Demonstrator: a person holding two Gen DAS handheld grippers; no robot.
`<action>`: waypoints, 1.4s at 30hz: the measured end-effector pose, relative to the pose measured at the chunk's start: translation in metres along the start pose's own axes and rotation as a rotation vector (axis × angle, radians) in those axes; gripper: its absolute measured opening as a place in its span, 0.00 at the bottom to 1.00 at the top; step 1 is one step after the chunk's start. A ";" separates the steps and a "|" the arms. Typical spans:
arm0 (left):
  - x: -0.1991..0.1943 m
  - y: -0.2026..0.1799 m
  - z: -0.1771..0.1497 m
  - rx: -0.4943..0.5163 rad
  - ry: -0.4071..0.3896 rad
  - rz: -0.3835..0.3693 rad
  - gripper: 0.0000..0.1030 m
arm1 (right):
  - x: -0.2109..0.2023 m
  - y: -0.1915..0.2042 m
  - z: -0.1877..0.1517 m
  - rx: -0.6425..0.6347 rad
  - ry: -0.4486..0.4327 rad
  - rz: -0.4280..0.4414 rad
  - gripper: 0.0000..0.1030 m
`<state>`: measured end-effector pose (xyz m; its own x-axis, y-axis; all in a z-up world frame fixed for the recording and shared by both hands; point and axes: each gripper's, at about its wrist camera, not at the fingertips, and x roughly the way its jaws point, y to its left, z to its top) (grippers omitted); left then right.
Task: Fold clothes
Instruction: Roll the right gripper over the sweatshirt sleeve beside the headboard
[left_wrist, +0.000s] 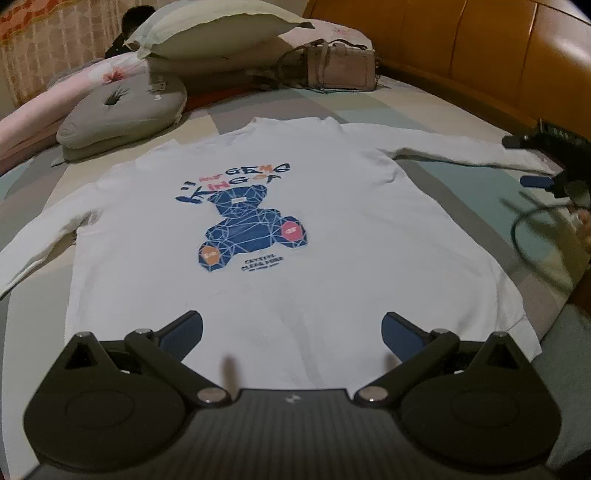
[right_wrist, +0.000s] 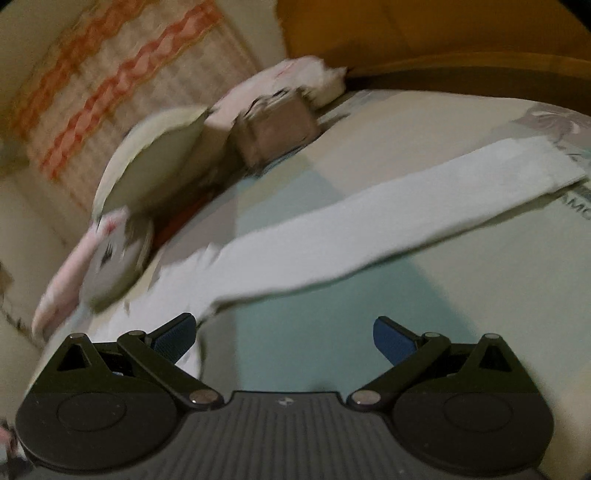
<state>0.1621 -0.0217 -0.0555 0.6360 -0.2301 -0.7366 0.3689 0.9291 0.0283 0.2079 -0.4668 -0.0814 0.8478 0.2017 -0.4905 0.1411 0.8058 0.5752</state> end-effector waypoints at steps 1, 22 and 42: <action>0.001 -0.002 0.001 0.005 0.001 -0.004 0.99 | 0.003 -0.011 0.006 0.028 -0.018 -0.022 1.00; 0.020 -0.024 0.016 0.054 0.026 -0.026 0.99 | 0.060 -0.090 0.060 0.132 -0.213 0.009 1.00; 0.008 -0.018 0.009 0.052 0.023 -0.005 0.99 | 0.061 -0.045 0.088 0.105 -0.260 0.112 1.00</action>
<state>0.1665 -0.0425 -0.0560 0.6183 -0.2278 -0.7522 0.4076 0.9112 0.0592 0.2982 -0.5399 -0.0790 0.9617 0.1255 -0.2438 0.0801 0.7218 0.6875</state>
